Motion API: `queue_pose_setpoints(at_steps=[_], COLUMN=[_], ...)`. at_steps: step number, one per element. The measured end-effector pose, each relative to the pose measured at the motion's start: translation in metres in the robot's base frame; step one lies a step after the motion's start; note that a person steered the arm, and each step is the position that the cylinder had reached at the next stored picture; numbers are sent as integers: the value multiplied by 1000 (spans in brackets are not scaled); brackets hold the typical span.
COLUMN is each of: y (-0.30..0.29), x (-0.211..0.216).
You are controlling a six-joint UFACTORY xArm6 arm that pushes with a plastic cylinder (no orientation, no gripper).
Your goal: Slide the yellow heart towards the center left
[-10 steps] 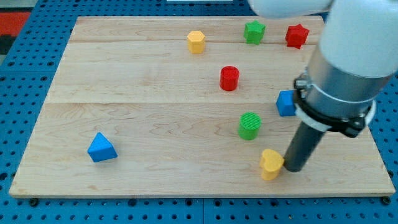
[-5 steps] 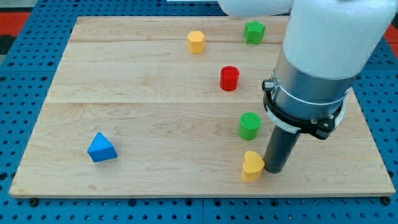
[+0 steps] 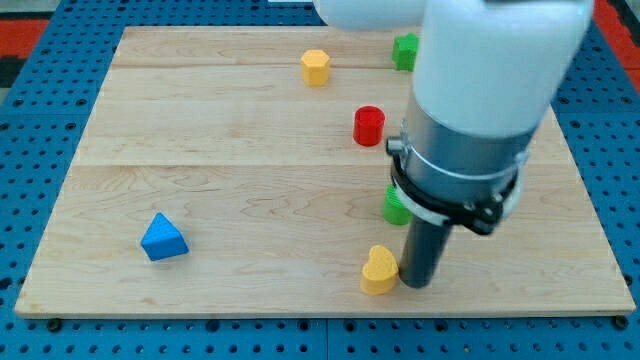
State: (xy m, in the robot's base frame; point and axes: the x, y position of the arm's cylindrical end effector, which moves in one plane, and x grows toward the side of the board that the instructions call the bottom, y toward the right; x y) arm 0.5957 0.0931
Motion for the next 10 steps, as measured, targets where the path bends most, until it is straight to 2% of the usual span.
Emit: queue_pose_setpoints(at_steps=[1,2,4,5,6,7,8,9,10], y=[-3,-60,-140,-139,-89,-42,-41,-85,-160], x=[19,-8,-57,-38,-21,-22,-45,-72,-78])
